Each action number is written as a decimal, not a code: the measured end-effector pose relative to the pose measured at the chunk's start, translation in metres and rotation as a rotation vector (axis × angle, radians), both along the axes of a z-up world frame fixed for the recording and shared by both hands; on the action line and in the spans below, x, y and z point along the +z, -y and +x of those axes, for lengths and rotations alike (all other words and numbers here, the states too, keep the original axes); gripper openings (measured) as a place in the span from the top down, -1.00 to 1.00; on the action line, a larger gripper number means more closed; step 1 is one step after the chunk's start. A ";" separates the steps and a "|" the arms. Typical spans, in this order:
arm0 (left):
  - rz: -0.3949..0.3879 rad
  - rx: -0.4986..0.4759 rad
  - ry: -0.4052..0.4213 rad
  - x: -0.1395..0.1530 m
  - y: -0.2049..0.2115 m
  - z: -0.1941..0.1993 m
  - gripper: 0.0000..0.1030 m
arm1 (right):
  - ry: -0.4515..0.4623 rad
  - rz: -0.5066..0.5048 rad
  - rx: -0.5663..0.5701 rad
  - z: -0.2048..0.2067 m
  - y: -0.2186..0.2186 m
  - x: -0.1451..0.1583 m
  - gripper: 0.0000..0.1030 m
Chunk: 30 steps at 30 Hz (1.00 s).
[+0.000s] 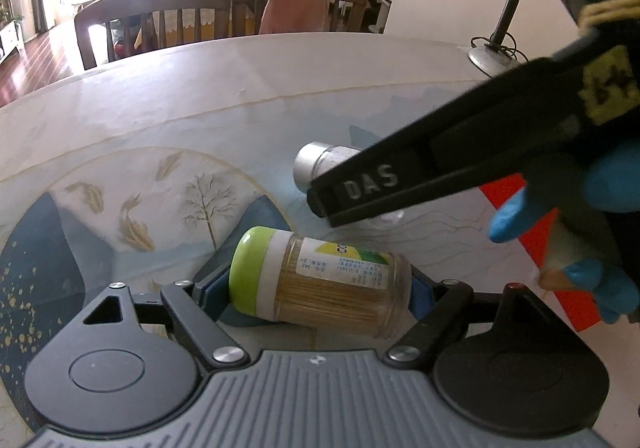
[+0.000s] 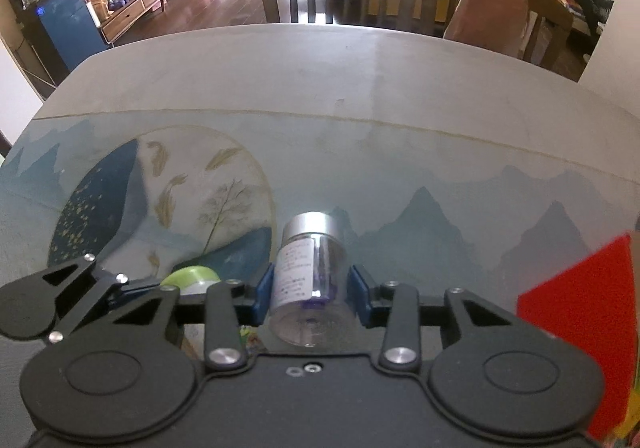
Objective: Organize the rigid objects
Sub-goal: 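Grasp the green-capped toothpick jar with left while right grasps the clear pill bottle, then carry the jar and pill bottle over the red box and lower them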
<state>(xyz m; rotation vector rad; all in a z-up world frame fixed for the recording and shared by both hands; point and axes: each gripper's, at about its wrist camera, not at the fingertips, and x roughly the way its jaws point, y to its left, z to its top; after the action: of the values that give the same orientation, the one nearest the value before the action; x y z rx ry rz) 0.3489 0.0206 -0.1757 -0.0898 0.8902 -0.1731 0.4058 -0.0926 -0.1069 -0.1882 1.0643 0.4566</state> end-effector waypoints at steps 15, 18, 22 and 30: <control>0.023 -0.018 0.003 0.044 0.016 -0.025 -0.65 | 0.033 0.085 -0.051 -0.051 0.033 0.049 0.23; 0.032 -0.026 0.009 0.059 0.021 -0.032 -0.65 | 0.051 0.105 -0.060 -0.062 0.044 0.064 0.23; 0.042 -0.042 0.018 0.078 0.032 -0.042 -0.65 | 0.077 0.127 -0.072 -0.076 0.060 0.083 0.23; 0.043 -0.059 0.050 0.118 0.053 -0.063 -0.65 | 0.120 0.181 -0.103 -0.098 0.098 0.112 0.23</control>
<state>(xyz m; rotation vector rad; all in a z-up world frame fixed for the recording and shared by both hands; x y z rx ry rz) 0.2860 -0.0322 -0.0575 -0.0195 0.8468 -0.2102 0.3074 -0.1911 0.0051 -0.0006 0.9055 0.4404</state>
